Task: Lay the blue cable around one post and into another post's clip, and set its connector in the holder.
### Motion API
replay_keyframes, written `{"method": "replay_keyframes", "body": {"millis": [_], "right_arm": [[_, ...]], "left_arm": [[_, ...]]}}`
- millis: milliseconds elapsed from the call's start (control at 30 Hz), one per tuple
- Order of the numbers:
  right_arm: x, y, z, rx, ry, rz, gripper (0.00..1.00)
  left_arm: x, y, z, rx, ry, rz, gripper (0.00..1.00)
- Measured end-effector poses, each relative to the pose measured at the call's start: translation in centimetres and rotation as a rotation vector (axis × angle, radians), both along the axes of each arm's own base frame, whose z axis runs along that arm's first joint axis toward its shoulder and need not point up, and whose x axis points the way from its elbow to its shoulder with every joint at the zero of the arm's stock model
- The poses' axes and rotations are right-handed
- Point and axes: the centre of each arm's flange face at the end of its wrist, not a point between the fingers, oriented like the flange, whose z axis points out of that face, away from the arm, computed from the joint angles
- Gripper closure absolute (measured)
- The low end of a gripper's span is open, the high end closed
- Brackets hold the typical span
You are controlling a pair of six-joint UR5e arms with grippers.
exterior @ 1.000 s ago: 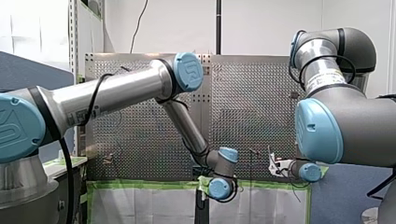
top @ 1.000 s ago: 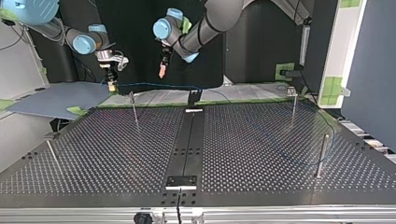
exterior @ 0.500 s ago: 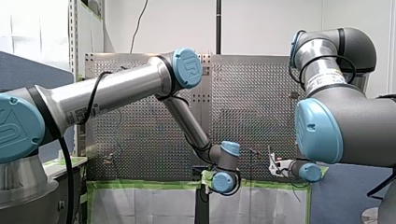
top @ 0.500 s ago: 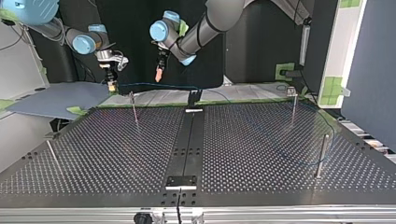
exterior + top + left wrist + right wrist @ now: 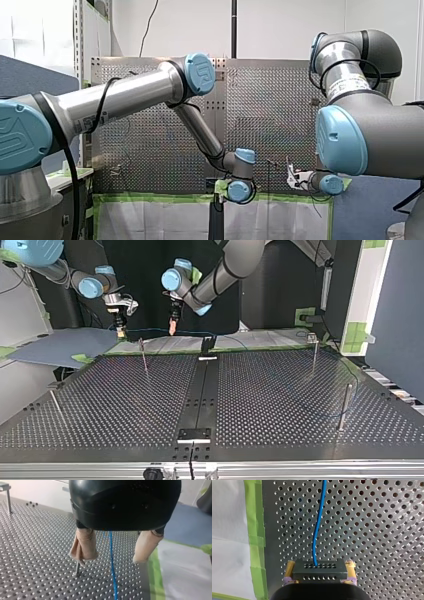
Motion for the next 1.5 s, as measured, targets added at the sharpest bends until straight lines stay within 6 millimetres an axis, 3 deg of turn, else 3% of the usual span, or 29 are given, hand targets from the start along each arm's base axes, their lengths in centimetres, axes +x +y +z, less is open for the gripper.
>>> {"method": "replay_keyframes", "body": {"millis": [433, 867, 1300, 1367, 1433, 1467, 1500], "right_arm": [[-0.1, -0.1, 0.0, -0.001, -0.004, 0.001, 1.00], [-0.8, -0.1, -0.1, 0.014, -0.001, -0.014, 1.00], [-1.9, -0.2, -0.3, 0.044, 0.005, -0.047, 1.00], [-2.1, -0.4, -0.2, 0.046, 0.006, -0.056, 1.00], [-2.3, -0.7, -0.1, 0.048, 0.008, -0.066, 1.00], [-2.3, -0.9, 0.0, 0.049, 0.010, -0.070, 1.00], [-2.4, -1.1, 0.0, 0.049, 0.013, -0.075, 1.00]], "left_arm": [[3.3, 1.8, 0.7, 0.007, -0.016, 0.098, 0.00], [5.3, 3.6, 0.5, 0.014, -0.008, 0.135, 0.00], [6.2, 3.0, 1.0, -0.058, -0.057, 0.120, 0.00], [6.1, 2.7, 1.0, -0.065, -0.059, 0.105, 0.03], [6.0, 2.4, 1.1, -0.072, -0.062, 0.088, 0.36], [5.9, 2.3, 1.1, -0.075, -0.063, 0.081, 0.36], [5.9, 2.1, 1.1, -0.077, -0.065, 0.074, 0.57]]}}
